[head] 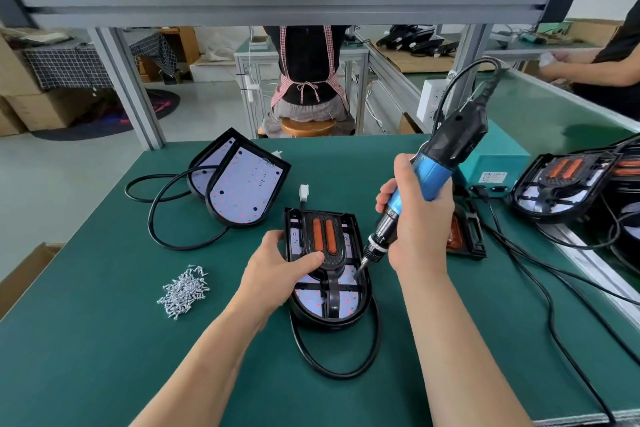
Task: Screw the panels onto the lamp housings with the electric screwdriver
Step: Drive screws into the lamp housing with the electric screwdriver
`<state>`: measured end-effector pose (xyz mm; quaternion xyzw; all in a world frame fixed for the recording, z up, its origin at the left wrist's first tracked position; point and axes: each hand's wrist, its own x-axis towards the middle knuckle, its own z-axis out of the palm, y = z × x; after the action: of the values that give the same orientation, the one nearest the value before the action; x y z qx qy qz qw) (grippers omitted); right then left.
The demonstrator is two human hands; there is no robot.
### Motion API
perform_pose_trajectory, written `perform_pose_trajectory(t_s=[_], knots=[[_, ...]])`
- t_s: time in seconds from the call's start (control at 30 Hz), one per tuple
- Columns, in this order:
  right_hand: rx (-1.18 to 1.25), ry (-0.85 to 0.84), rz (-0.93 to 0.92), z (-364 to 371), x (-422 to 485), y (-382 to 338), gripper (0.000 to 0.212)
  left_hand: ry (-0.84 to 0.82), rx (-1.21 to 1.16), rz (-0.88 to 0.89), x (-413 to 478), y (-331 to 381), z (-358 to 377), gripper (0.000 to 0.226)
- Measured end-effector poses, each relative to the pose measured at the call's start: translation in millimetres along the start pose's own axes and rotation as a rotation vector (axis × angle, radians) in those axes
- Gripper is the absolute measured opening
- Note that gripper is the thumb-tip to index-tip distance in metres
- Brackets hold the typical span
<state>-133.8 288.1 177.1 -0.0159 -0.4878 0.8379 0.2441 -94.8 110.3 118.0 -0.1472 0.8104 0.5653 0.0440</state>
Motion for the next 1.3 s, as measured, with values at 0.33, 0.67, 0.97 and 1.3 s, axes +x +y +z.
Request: perform_pose_trajectory(t_s=[0.33,0.67,0.97,1.3], knots=[[-0.012,-0.019,0.014,-1.8,-0.4,4.2,0.016,0.002,-0.023,-0.006,-1.6,0.0,2.0,0.075],[-0.026,-0.063,0.018,1.0,-0.7,7.3,0.019,0.001,-0.027,-0.004,-3.8,1.6,2.7,0.067],[-0.080,-0.163,-0.047,0.7,-4.9,5.5,0.021,-0.017,-0.060,-0.005,-3.4,1.8,3.1,0.067],[-0.091,-0.161,-0.051,0.0,-0.9,10.0,0.018,-0.017,-0.092,-0.001,-3.5,1.3,4.7,0.060]])
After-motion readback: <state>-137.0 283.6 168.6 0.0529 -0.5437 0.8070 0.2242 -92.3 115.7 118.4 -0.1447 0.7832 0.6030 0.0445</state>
